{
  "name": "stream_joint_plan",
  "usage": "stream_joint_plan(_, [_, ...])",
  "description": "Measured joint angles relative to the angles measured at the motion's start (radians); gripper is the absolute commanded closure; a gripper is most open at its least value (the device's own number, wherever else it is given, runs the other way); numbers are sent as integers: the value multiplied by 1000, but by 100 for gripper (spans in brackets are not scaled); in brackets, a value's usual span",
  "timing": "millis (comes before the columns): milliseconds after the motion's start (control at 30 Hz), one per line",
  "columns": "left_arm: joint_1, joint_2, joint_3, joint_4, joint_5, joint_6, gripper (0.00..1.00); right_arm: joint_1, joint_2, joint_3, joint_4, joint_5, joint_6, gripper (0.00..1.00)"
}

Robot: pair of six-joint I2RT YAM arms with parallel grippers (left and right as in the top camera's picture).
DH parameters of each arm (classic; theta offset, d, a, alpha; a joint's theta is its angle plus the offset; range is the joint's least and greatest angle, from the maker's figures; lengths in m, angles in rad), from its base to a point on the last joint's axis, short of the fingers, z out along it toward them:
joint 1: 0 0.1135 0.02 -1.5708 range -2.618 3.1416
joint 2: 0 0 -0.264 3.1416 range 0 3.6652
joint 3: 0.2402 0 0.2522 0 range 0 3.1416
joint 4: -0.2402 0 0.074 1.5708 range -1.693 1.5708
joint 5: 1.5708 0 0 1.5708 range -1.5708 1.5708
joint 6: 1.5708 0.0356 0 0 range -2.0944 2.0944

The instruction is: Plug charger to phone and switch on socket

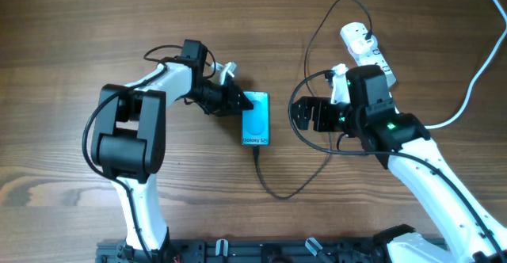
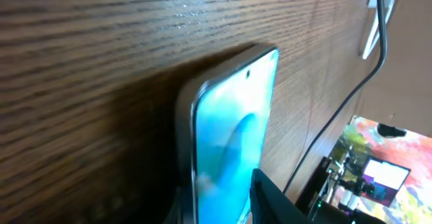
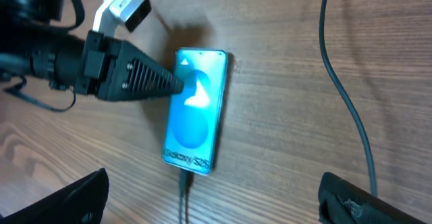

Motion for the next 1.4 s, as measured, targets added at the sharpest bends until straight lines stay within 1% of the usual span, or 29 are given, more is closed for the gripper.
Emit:
stream_joint_plan(167, [0, -2, 2, -4, -9, -13, 68, 0, 30, 0, 53, 1, 20, 1])
stream_joint_plan(267, [0, -3, 9, -23, -22, -15, 66, 0, 32, 0, 66, 2, 30, 12])
stream_joint_plan(333, [2, -11, 15, -50, -44, -16, 65, 0, 32, 0, 67, 6, 32, 18])
stream_joint_plan(367, [2, -17, 18, -69, -61, -16, 65, 0, 32, 0, 67, 10, 29, 19])
stream_joint_plan(467, [7, -49, 34, -167, -165, -19, 62, 0, 32, 0, 66, 47, 31, 26])
stream_joint_plan(500, [12, -62, 40, -211, -218, -21, 60, 0, 30, 0, 66, 67, 32, 33])
stream_joint_plan(533, [14, -64, 42, -222, -278, -23, 59, 0, 27, 0, 64, 89, 33, 41])
stream_joint_plan(600, [40, -113, 55, -307, -349, -26, 57, 0, 11, 0, 59, 135, 31, 60])
stream_joint_plan(633, [48, -139, 58, -323, -375, -29, 56, 0, 1, 0, 58, 161, 29, 67])
stream_joint_plan(667, [58, -188, 59, -330, -405, -32, 53, 0, -16, 0, 51, 196, 41, 79])
stream_joint_plan(700, [64, -237, 61, -335, -423, -34, 50, 0, -30, 1, 42, 227, 47, 86])
stream_joint_plan(767, [69, -395, 73, -341, -470, -41, 47, 0, -61, 1, 11, 294, 70, 94])
stream_joint_plan(800, [69, -462, 80, -343, -486, -45, 47, 0, -69, 2, -7, 322, 80, 96])
stream_joint_plan(900, [66, -686, 107, -357, -548, -58, 44, 0, -81, 2, -50, 408, 113, 96])
stream_joint_plan(933, [66, -773, 112, -371, -579, -68, 41, -3, -81, 2, -58, 437, 128, 96])
stream_joint_plan(967, [66, -831, 116, -381, -596, -70, 9, -6, -81, 2, -61, 462, 139, 96])
stream_joint_plan(1000, [66, -902, 118, -394, -622, -76, 0, -13, -81, 2, -63, 480, 147, 96])
stream_joint_plan(1100, [66, -1066, 119, -414, -674, -83, 0, -63, -81, 2, -63, 529, 190, 96])
stream_joint_plan(1200, [66, -1174, 119, -420, -700, -91, 0, -145, -77, 2, -31, 546, 218, 95])
stream_joint_plan(1300, [66, -1279, 119, -422, -723, -90, 0, -251, -39, 5, 80, 550, 200, 95])
stream_joint_plan(1400, [66, -1354, 119, -424, -737, -91, 0, -307, 24, 25, 119, 552, 173, 95])
